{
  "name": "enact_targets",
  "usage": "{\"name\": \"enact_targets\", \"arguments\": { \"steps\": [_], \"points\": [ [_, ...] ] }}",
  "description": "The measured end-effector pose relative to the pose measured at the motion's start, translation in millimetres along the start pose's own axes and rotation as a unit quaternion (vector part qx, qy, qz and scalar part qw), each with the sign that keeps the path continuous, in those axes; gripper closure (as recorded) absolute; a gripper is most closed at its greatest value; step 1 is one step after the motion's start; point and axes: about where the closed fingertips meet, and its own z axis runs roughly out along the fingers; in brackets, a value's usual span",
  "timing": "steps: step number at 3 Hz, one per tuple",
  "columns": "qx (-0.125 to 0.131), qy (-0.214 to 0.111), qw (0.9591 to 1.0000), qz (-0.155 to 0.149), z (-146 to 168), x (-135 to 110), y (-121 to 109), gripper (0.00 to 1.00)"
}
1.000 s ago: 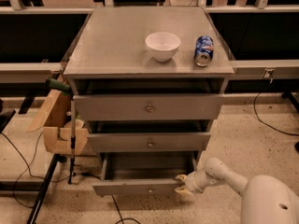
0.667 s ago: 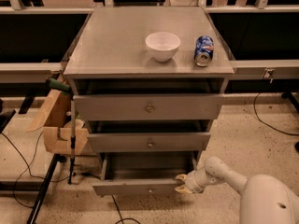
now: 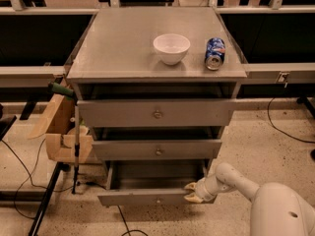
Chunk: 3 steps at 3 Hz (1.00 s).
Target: Open bottom drawer
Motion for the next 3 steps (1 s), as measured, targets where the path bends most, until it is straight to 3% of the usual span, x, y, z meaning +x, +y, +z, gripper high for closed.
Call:
{"name": "enact_targets", "arguments": {
  "steps": [3],
  "points": [
    [0.000,0.000,1.0000,0.000,-1.3,-2.9,-12.1,1.00]
  ]
}}
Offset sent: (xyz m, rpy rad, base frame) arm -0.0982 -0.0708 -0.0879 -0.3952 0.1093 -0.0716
